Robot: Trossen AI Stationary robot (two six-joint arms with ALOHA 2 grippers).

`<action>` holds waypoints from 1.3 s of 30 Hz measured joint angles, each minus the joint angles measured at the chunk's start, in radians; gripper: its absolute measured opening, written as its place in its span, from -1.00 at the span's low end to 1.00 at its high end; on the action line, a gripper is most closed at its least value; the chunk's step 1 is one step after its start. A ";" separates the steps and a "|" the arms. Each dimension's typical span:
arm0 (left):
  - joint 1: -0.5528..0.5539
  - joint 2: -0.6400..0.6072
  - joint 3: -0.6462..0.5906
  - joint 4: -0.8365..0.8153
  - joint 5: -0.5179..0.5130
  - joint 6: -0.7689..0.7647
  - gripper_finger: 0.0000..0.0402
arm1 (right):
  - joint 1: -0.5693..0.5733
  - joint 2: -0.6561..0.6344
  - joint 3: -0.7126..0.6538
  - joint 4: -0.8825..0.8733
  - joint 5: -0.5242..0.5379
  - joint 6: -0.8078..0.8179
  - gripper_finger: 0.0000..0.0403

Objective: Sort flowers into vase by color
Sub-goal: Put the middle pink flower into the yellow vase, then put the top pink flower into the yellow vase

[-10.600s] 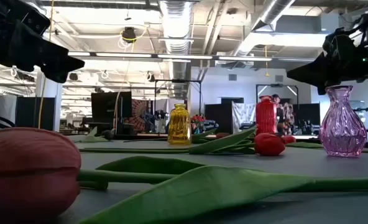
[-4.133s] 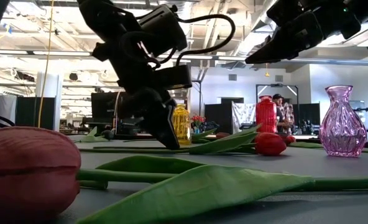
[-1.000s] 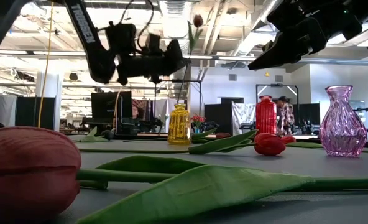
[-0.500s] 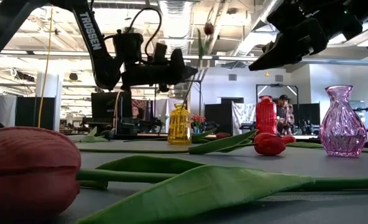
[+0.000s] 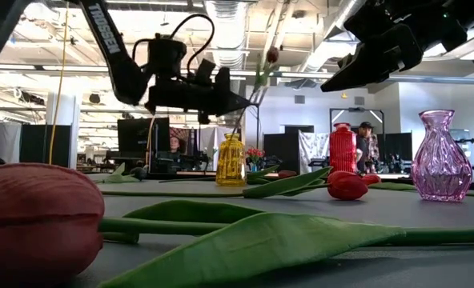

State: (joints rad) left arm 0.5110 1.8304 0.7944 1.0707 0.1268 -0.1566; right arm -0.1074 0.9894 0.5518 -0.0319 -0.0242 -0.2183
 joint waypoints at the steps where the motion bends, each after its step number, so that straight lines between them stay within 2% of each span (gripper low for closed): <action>1: 0.001 -0.018 0.000 -0.038 -0.001 0.001 -1.00 | 0.000 0.000 0.000 0.001 0.000 0.000 -0.59; 8: 0.000 -0.098 0.000 -0.277 -0.001 0.022 -1.00 | 0.000 0.000 0.000 0.011 0.000 0.001 -0.59; 16: 0.000 -0.143 0.000 -0.453 -0.002 0.048 -0.96 | 0.001 0.000 0.000 0.018 0.000 0.011 -0.59; 30: 0.000 -0.338 0.001 -0.923 -0.002 0.092 -0.30 | 0.001 0.000 0.000 0.017 0.000 0.019 -0.59; 33: -0.001 -0.393 0.001 -1.041 0.001 0.085 -0.23 | 0.001 0.000 0.000 0.017 0.000 0.019 -0.59; 39: -0.017 -0.507 0.001 -1.281 0.017 0.057 -0.22 | 0.001 0.000 0.000 0.017 0.000 0.018 -0.59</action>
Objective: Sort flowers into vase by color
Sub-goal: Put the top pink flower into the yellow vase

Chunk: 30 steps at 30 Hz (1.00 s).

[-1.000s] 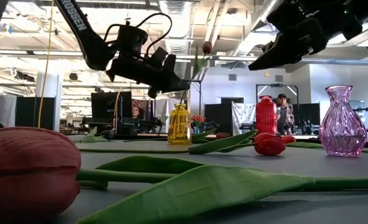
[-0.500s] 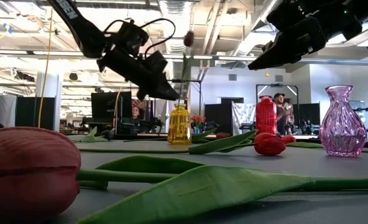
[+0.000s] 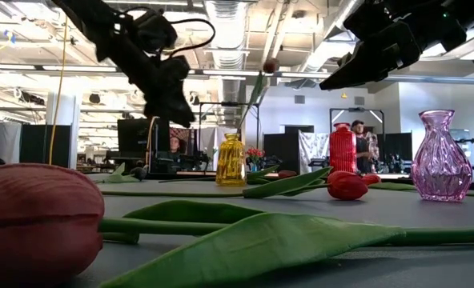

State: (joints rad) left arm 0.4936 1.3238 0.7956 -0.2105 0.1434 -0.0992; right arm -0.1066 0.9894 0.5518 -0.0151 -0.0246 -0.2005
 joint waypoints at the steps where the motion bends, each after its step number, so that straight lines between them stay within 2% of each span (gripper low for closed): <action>1: -0.004 -0.016 0.000 -0.035 0.000 -0.001 -0.22 | 0.000 0.000 0.000 0.000 0.000 0.000 -0.59; 10: -0.052 -0.091 0.000 -0.254 0.002 -0.049 -0.21 | 0.000 0.000 0.000 -0.001 0.000 -0.003 -0.59; 14: -0.092 -0.084 0.000 -0.251 0.005 -0.040 -0.21 | 0.000 0.000 0.000 -0.001 0.000 -0.003 -0.59; 20: -0.114 -0.043 0.001 -0.207 -0.082 0.006 -0.21 | 0.000 0.000 0.000 -0.002 0.000 -0.002 -0.59; 21: -0.114 -0.029 -0.001 -0.213 -0.068 0.009 -0.21 | 0.000 0.000 0.000 -0.002 0.000 -0.002 -0.59; 26: -0.135 0.052 0.000 -0.152 0.139 0.035 -0.21 | 0.000 0.000 0.000 -0.008 -0.001 -0.002 -0.59; 28: -0.151 0.078 0.000 -0.126 0.131 0.037 -0.21 | 0.000 0.000 0.000 -0.006 -0.001 -0.002 -0.59; 30: -0.162 0.106 0.000 -0.113 0.076 0.047 -0.21 | 0.000 0.000 0.000 -0.003 -0.001 -0.002 -0.59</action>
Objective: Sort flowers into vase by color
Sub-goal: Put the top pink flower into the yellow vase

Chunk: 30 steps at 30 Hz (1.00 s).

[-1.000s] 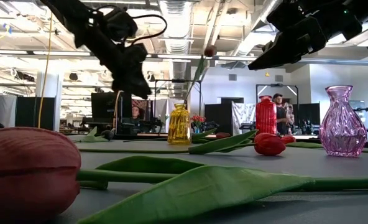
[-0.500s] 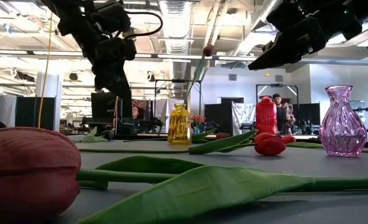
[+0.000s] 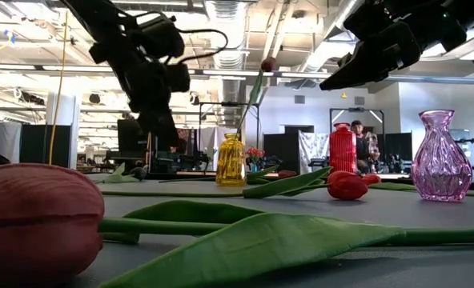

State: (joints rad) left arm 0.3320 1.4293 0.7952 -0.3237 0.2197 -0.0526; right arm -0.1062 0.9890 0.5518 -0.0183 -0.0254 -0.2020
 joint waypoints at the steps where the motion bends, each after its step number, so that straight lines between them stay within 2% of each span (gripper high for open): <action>1: -0.001 0.013 0.000 0.005 -0.032 0.011 -0.21 | 0.000 0.000 0.000 0.000 0.000 0.000 -0.59; 7: 0.013 0.047 -0.001 0.079 -0.211 0.088 -0.21 | 0.000 0.000 0.000 0.003 0.000 0.002 -0.59; 11: 0.069 0.046 0.002 0.175 -0.283 0.169 -0.21 | -0.001 0.000 0.000 0.004 0.000 0.002 -0.59; 15: 0.164 0.053 0.028 0.185 -0.263 0.236 -0.21 | -0.001 0.000 0.000 0.004 0.000 0.002 -0.59; 19: 0.258 0.086 0.060 0.172 -0.199 0.294 -0.21 | -0.001 0.000 0.000 0.004 0.000 0.002 -0.59; 23: 0.317 0.184 0.142 0.144 -0.122 0.343 -0.21 | -0.001 0.000 0.000 0.004 0.000 0.001 -0.59; 30: 0.337 0.381 0.349 -0.041 -0.149 0.424 -0.22 | -0.001 0.000 0.000 -0.001 0.000 -0.001 -0.59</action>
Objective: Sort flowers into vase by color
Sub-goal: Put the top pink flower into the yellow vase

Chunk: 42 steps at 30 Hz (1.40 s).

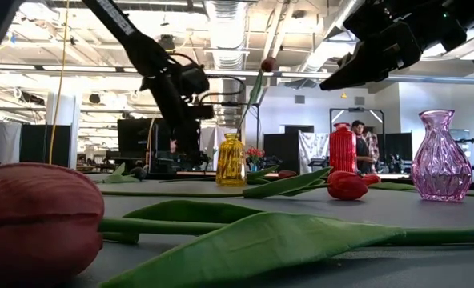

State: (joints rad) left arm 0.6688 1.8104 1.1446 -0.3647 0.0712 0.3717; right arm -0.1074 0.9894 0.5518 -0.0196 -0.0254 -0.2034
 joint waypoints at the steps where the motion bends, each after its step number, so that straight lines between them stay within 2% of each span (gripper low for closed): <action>1: 0.001 0.018 0.018 -0.017 0.000 0.010 -0.22 | 0.000 0.000 0.000 -0.002 0.000 0.000 -0.59; 5: 0.001 0.086 0.059 -0.072 -0.006 0.052 -0.22 | 0.000 0.000 0.000 -0.008 0.000 0.000 -0.59; 8: 0.000 0.129 0.067 -0.087 -0.047 0.062 -0.22 | 0.000 0.000 0.000 -0.017 0.000 -0.007 -0.59; 19: 0.012 0.152 0.085 -0.102 -0.047 0.062 -0.23 | 0.000 0.000 0.000 -0.028 0.001 -0.013 -0.59; 23: 0.021 0.152 0.087 -0.113 -0.034 0.056 -0.39 | 0.000 0.000 0.000 -0.028 0.001 -0.013 -0.59; 31: 0.034 0.153 0.087 -0.117 -0.014 0.037 -0.96 | 0.000 0.000 0.000 -0.027 0.001 -0.015 -0.59; 37: 0.047 0.138 0.083 -0.121 0.009 0.025 -0.99 | 0.000 0.000 0.000 -0.026 0.001 -0.015 -0.59; 42: 0.067 0.072 0.081 -0.127 0.021 -0.006 -1.00 | 0.000 0.000 0.000 -0.027 0.001 -0.005 -0.59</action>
State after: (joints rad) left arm 0.7358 1.8821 1.2251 -0.4913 0.0922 0.3652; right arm -0.1074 0.9893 0.5518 -0.0463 -0.0246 -0.2089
